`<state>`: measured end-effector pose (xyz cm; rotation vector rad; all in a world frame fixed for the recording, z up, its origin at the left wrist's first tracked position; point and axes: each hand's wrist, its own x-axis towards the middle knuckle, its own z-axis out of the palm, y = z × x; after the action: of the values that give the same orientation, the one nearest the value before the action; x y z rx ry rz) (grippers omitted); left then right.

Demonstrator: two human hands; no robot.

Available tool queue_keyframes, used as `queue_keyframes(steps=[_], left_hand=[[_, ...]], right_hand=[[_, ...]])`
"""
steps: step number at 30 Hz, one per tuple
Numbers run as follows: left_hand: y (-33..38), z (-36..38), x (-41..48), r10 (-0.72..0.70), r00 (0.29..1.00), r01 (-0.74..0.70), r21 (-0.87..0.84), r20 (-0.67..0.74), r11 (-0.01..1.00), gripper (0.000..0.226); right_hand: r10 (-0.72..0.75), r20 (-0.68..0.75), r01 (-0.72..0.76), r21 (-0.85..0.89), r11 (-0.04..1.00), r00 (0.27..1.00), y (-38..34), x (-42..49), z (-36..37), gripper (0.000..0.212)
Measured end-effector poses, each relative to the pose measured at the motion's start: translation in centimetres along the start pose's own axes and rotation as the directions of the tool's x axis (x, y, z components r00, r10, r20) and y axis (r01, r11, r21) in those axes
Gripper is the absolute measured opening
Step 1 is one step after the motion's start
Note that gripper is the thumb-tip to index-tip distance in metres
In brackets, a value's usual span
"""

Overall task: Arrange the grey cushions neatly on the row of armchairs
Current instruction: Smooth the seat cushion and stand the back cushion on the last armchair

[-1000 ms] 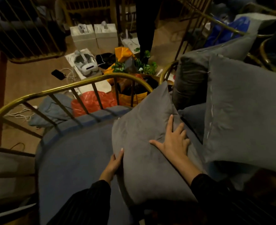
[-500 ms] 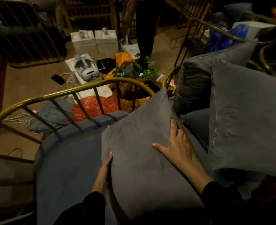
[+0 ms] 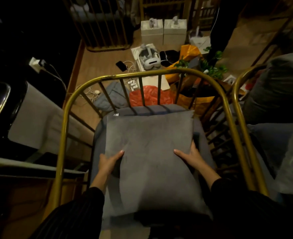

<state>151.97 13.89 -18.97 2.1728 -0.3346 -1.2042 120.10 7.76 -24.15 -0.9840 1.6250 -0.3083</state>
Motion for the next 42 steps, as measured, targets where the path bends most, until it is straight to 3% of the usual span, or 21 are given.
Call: queue_keyframes(steps=[2,4,12,18,22,29,34,36,39,42], left_hand=[[-0.9,0.2,0.5,-0.004,0.999,0.003,0.034,0.036,0.999,0.083],[-1.1,0.4,0.7,-0.004,0.998,0.0,0.055,0.064,0.998,0.082],[-2.4,0.2,2.2,-0.071,0.987,0.071,0.008,0.146,0.997,0.099],[-2.2,0.2,2.2,-0.044,0.995,0.038,0.065,0.091,0.997,0.099],[-2.3,-0.4,1.3,-0.059,0.996,0.054,0.067,0.073,0.996,0.103],[-5.5,-0.8,0.3,-0.082,0.995,0.081,0.022,0.06,0.996,0.099],[-6.4,-0.1,2.1,-0.08,0.996,0.077,0.091,0.03,0.993,0.119],[-5.4,0.5,0.9,-0.05,0.998,0.058,0.194,-0.044,0.979,0.108],[-2.5,2.2,-3.1,0.155,0.978,-0.066,0.494,-0.141,0.867,0.061],[-0.6,5.3,-6.5,0.354,0.933,-0.322,0.605,0.07,0.728,0.04]], right_hand=[[0.08,0.018,-0.08,-0.02,0.997,0.997,1.7,1.2,1.0,0.147],[0.116,-0.013,-0.116,-0.028,0.993,0.993,0.7,0.1,1.5,0.142],[0.082,0.005,-0.082,0.052,0.995,0.997,0.7,0.5,2.2,0.126],[0.046,-0.068,-0.042,0.059,0.997,0.997,0.0,0.5,2.1,0.134],[0.049,-0.088,-0.051,-0.02,0.999,0.995,-0.5,-0.3,1.9,0.114],[0.049,-0.05,-0.054,-0.109,0.993,0.998,1.5,-0.9,2.4,0.111],[0.101,-0.014,-0.102,-0.143,0.984,0.995,1.1,-0.7,2.7,0.109],[0.116,-0.019,-0.118,-0.147,0.982,0.993,0.4,-1.2,2.8,0.108],[0.12,-0.032,-0.123,-0.132,0.983,0.992,-1.0,-2.6,2.4,0.101],[0.093,-0.031,-0.098,-0.195,0.976,0.995,-2.6,-5.2,1.0,0.065]])
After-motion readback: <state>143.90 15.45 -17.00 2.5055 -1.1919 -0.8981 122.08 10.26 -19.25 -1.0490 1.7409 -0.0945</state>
